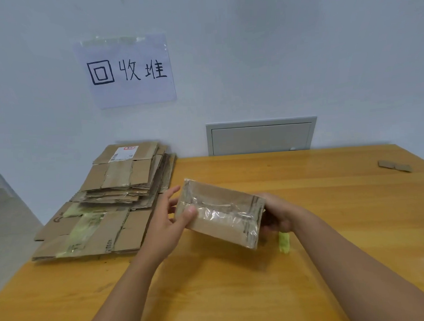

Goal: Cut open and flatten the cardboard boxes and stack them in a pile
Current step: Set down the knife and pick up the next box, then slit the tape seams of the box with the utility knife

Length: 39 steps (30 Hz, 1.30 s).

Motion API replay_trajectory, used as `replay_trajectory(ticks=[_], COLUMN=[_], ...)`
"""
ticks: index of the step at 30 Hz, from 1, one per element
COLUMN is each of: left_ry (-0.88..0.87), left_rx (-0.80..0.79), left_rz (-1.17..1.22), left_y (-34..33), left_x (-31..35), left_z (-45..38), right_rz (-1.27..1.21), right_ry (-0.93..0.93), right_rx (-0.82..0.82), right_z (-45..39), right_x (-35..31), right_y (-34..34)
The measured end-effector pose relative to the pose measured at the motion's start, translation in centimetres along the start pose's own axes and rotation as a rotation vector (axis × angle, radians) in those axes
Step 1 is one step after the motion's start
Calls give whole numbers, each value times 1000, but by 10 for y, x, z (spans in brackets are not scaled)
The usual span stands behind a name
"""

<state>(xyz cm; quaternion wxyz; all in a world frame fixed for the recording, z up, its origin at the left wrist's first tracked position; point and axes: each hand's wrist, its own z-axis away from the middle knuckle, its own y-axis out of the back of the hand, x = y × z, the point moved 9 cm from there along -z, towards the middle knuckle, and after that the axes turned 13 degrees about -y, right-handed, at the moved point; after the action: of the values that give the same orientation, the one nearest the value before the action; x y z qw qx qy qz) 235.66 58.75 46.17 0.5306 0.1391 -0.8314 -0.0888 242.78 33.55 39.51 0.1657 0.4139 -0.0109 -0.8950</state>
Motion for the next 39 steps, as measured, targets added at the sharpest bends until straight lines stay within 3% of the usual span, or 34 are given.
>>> replay_trajectory(ticks=[4,7,9,13,16,18,23,25,28,32,36,39], left_ry=[50,14,-44,-48,22,29,-25,-15,30,25,-45,-98], left_rx=[134,143,138,72,15,57,91,62,8,-4,-38,-26], left_rz=[-94,-172,-287,-448,-446,-383,-393,-418,-342,-308,-491,-584], left_y=[4,0,-5,-24,-37,-38,-46,-51,-59,-63,-64,-61], left_x=[-11,-10,-6,-7,-12,-13,-7,-11,-20,-20,-13,-12], left_z=[-9,-21,-30,-44,-50,-52,-55,-55,-53,-50,-40,-32], right_rz=[96,415,664,951,999,955,549,382,334,496,918,949], right_ry=[184,272,206,21,73,130,570,745,847,862,735,724], right_rx=[344,616,714,650,629,669,853,814,643,405,439,469], right_z=[15,34,35,31,33,38,75,94,103,93,69,66], right_x=[-26,-29,-12,30,33,26,-13,-30,-52,-70,-62,-63], right_y=[27,48,57,54,46,51,76,76,59,14,-16,-14])
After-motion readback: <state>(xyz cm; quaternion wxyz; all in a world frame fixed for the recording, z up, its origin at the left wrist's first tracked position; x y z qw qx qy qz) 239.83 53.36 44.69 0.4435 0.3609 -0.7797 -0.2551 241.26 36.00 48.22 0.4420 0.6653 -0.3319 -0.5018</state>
